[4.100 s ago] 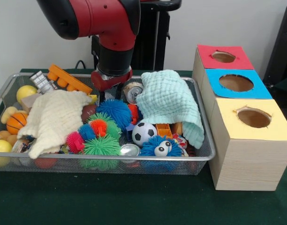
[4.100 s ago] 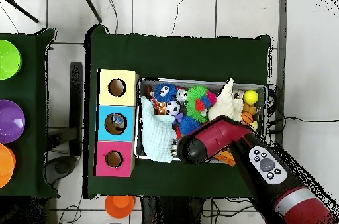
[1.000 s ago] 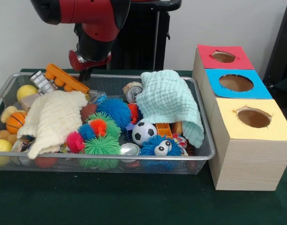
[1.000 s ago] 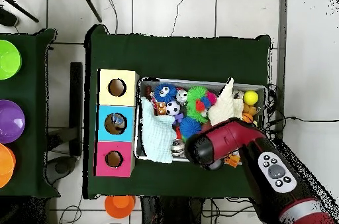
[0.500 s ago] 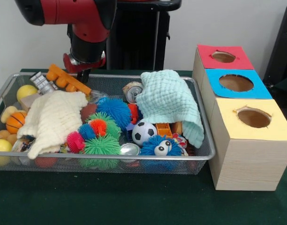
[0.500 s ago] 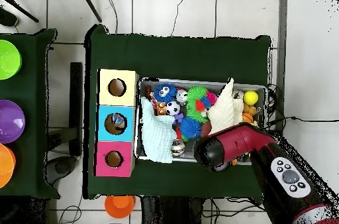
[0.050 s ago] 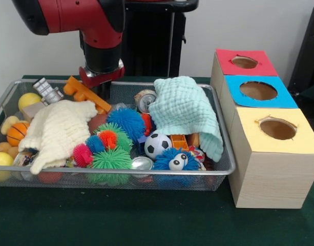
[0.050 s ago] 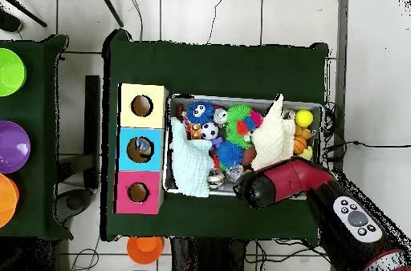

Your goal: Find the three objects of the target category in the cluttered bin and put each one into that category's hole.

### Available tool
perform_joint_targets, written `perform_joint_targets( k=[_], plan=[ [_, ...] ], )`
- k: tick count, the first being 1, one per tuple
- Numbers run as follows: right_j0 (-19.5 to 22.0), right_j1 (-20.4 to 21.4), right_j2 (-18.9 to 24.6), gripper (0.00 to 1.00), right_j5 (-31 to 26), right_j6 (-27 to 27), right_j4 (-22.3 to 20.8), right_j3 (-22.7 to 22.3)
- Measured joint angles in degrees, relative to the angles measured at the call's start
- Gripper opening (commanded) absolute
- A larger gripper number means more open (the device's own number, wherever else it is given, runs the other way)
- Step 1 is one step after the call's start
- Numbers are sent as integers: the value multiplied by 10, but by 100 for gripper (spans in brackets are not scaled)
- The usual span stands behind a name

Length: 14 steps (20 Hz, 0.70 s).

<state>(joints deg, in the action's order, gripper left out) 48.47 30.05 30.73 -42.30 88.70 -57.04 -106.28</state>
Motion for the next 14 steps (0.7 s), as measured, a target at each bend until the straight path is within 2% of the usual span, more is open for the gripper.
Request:
perform_joint_targets(
  k=[3,4,14],
  plan=[
    [4,1,7,0,0,0,3,-4],
    [4,1,12,100,2,0,3,-5],
    [4,3,36,100,4,0,16,-14]
  ],
)
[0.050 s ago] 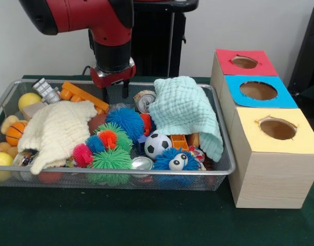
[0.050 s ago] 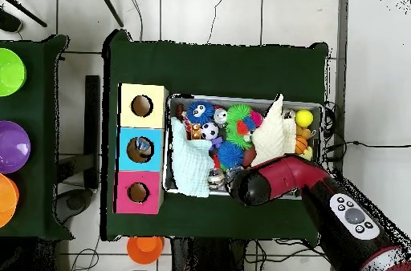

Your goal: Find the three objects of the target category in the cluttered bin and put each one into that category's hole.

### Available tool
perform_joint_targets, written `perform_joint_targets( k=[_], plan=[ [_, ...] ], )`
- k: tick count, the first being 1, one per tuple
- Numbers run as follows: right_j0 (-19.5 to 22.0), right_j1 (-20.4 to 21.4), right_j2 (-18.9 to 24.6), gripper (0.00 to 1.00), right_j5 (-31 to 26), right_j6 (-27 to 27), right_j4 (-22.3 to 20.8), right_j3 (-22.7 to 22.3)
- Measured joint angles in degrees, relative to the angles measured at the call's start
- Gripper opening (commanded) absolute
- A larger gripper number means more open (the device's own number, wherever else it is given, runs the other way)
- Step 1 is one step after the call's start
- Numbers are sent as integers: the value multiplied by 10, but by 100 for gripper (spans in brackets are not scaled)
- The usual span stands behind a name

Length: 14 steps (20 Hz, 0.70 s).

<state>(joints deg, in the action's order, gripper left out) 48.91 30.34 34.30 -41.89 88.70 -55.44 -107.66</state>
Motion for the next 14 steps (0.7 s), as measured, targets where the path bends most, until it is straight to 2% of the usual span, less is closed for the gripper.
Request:
perform_joint_targets(
  k=[14],
  plan=[
    [13,17,14,100,0,0,2,-9]
  ],
)
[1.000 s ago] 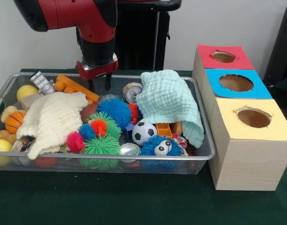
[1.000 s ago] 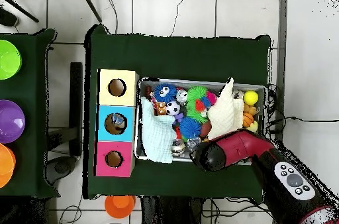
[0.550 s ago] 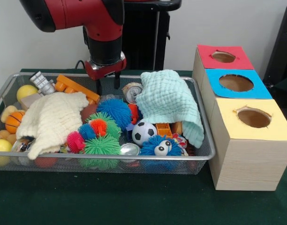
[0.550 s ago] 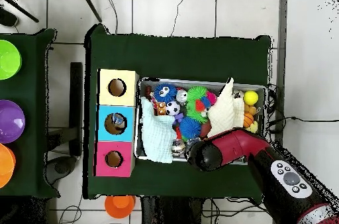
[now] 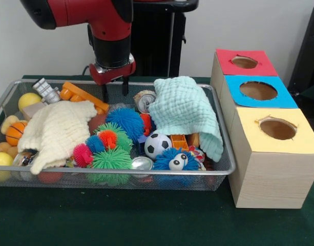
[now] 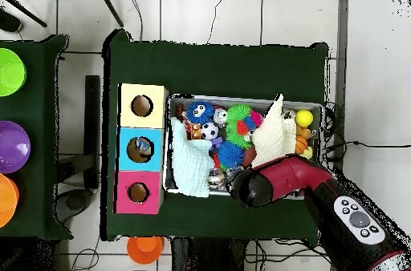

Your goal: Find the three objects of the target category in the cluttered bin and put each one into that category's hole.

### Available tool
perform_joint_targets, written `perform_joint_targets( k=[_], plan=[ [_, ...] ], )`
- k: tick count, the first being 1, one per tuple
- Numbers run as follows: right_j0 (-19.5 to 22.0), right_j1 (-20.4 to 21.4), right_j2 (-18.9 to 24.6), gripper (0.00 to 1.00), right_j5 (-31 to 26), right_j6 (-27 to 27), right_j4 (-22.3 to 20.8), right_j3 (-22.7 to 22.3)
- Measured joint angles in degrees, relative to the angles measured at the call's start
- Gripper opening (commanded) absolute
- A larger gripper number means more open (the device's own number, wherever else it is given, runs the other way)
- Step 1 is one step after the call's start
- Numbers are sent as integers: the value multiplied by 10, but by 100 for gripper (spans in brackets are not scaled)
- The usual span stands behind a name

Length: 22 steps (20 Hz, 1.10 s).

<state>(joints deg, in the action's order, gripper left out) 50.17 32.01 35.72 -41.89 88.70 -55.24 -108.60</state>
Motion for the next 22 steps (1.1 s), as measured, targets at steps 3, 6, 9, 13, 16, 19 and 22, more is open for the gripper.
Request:
perform_joint_targets(
  k=[3,6,9,13,16,19,22],
  plan=[
    [0,3,0,100,0,0,0,0],
    [0,3,0,100,2,0,0,0],
    [0,1,0,100,8,0,0,0],
    [0,-5,0,100,21,0,0,0],
    [1,-8,0,100,41,0,0,0],
    [1,-10,0,100,65,0,0,0],
    [-1,-12,0,100,83,0,-5,0]
  ],
)
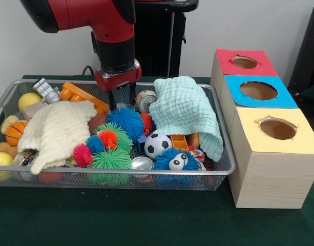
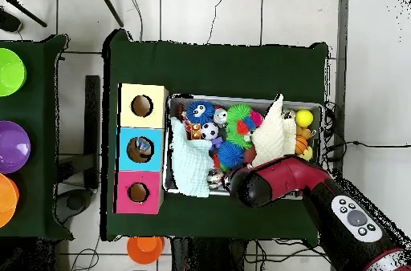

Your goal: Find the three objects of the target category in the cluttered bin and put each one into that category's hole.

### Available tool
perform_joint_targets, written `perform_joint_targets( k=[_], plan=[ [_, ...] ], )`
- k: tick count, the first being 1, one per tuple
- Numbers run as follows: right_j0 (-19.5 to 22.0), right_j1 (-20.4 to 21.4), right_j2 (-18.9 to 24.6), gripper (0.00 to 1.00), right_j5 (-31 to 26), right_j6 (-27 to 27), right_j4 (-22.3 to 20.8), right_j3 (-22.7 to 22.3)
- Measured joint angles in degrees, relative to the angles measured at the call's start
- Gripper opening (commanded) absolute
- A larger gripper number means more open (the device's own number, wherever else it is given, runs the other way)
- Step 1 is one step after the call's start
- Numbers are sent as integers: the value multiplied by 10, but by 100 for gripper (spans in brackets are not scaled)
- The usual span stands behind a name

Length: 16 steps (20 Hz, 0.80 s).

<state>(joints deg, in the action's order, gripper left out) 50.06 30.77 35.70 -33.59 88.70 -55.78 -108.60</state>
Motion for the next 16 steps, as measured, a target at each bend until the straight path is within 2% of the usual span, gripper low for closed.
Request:
perform_joint_targets(
  k=[6,10,16],
  plan=[
    [-15,0,-7,100,2,0,-26,0],
    [-38,0,-23,100,2,0,-52,1],
    [-70,2,-47,100,1,0,-65,11]
  ],
)
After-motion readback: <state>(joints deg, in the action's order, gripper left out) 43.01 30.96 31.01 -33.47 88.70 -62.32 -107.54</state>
